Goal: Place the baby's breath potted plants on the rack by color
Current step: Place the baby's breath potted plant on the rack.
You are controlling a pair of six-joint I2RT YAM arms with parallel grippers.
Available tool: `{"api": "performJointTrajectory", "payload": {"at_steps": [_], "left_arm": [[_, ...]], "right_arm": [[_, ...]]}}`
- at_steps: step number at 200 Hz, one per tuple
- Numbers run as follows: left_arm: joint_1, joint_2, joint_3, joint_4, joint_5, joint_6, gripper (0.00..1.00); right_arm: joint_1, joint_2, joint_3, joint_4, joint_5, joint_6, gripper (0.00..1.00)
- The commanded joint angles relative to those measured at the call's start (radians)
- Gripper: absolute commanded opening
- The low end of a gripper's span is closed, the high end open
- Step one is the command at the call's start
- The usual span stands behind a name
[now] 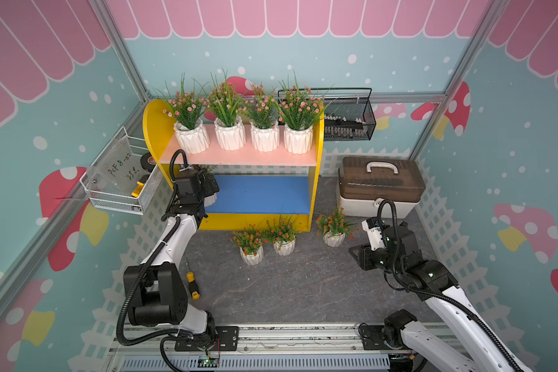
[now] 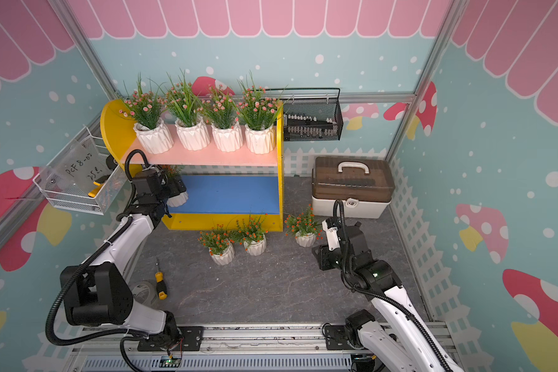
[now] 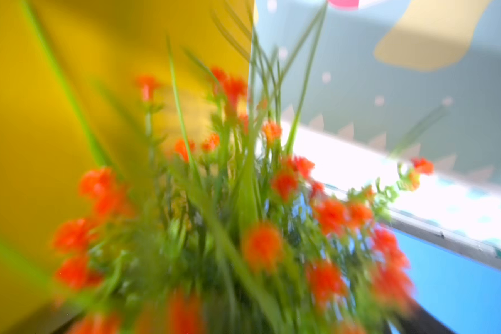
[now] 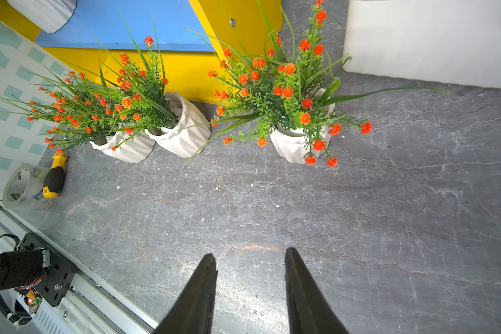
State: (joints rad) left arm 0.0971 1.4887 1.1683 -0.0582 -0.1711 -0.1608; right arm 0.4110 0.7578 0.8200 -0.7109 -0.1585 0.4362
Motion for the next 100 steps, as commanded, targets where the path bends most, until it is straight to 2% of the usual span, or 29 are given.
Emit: {"api": "performJointTrajectory", "payload": {"at_steps": [1, 58, 100], "left_arm": [[0.003, -0.048, -0.01, -0.041, 0.048, -0.003, 0.99], [-0.016, -0.155, -0.09, -0.136, 0.105, -0.019, 0.99], [-0.092, -0.259, -0.181, -0.173, 0.079, -0.031, 0.98]], "right_arm": [[-0.007, -0.015, -0.01, -0.001, -0.016, -0.018, 0.39], [-0.006, -0.01, -0.023, 0.019, -0.048, -0.017, 0.41], [-0.005, 0.024, -0.046, 0.075, -0.101, 0.0, 0.42]]}}
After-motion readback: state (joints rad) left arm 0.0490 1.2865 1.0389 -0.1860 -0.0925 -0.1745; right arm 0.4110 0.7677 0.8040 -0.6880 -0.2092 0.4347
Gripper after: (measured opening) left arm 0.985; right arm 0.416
